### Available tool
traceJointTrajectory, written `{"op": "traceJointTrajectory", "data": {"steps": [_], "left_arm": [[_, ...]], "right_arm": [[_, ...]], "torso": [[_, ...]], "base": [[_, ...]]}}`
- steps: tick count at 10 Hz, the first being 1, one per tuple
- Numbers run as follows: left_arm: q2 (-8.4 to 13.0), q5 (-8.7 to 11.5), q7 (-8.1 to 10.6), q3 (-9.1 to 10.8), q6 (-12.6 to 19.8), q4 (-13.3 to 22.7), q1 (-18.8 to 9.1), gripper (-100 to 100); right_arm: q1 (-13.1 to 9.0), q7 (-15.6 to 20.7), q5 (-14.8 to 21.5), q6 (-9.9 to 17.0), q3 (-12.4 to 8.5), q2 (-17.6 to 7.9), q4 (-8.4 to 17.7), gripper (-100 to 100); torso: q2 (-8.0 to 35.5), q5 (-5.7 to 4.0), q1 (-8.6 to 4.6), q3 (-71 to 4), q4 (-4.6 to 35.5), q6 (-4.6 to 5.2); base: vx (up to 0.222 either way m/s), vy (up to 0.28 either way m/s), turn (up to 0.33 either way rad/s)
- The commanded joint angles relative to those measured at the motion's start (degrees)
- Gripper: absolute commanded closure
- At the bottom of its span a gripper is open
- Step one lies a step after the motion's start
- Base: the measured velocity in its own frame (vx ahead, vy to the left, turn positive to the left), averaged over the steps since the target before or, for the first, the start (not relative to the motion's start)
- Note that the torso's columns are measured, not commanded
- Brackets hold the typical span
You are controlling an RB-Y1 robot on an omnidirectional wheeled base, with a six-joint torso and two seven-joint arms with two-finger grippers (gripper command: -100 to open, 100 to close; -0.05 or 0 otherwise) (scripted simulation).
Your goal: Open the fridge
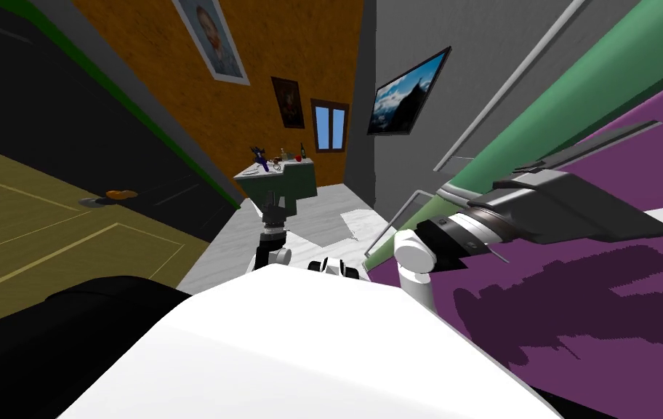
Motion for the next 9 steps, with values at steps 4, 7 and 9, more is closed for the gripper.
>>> {"op": "traceJointTrajectory", "data": {"steps": [4, 7, 9], "left_arm": [[0.00, 0.00, 0.00, 0.00, 0.00, 0.00, 0.00, 0], [0.00, 0.00, 0.00, 0.00, 0.00, 0.00, 0.01, 0], [0.00, 0.00, 0.00, 0.00, 0.00, 0.00, 0.00, 0]], "right_arm": [[-4.13, -3.57, -8.26, -4.34, 0.56, -0.04, -0.16, -100], [-6.62, -5.83, -12.95, -6.91, 0.93, 0.21, -0.13, -100], [-7.80, -6.94, -15.17, -8.12, 1.10, 0.45, -0.11, -100]], "torso": [[-0.13, -0.04, -0.17, -0.08, -0.04, -0.03], [-0.05, 0.01, 0.04, -0.03, -0.02, 0.01], [-0.10, -0.02, -0.13, -0.09, -0.03, -0.05]], "base": [[0.027, -0.065, 0.155], [0.021, -0.057, 0.144], [0.004, -0.067, 0.162]]}}
